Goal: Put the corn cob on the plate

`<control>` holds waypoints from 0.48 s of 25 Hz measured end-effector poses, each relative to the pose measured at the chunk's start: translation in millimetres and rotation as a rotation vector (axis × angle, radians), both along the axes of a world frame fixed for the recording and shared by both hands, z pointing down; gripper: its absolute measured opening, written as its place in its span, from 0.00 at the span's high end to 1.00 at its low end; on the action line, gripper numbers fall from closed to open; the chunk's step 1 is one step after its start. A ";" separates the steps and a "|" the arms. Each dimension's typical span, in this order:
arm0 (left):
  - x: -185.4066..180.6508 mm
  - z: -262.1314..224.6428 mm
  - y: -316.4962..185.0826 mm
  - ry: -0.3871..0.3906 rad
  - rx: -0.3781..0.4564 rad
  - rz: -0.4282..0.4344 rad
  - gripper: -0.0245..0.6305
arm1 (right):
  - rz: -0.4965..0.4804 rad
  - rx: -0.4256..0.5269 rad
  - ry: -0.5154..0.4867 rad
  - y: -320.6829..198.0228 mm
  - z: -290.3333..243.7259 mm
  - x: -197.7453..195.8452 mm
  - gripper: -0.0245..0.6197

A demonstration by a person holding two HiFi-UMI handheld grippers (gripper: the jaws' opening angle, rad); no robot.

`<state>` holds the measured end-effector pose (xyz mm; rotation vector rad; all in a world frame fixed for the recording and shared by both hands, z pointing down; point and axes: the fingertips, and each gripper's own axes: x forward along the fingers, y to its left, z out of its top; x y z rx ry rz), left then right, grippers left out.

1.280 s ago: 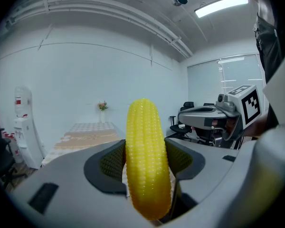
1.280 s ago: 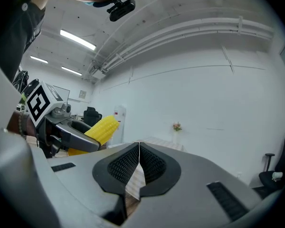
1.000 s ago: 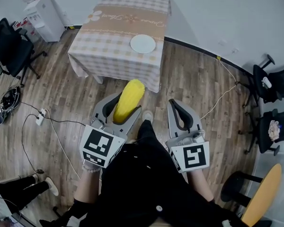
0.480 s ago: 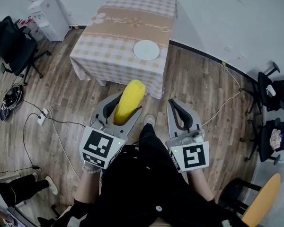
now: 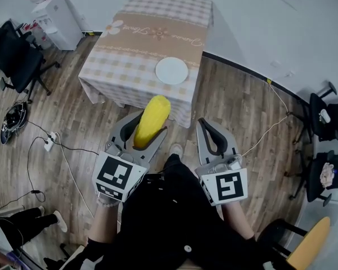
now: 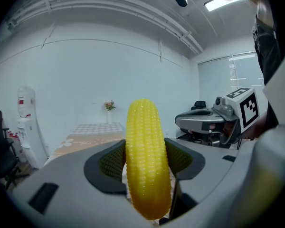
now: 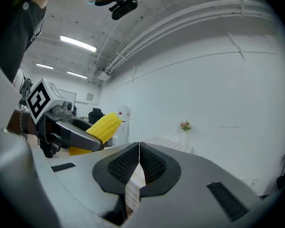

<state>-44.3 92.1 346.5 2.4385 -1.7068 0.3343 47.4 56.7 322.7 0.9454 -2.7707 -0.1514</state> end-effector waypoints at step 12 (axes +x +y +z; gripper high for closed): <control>-5.0 3.6 -91.4 0.014 -0.029 -0.069 0.57 | -0.066 -0.034 0.003 -101.3 6.9 -5.6 0.90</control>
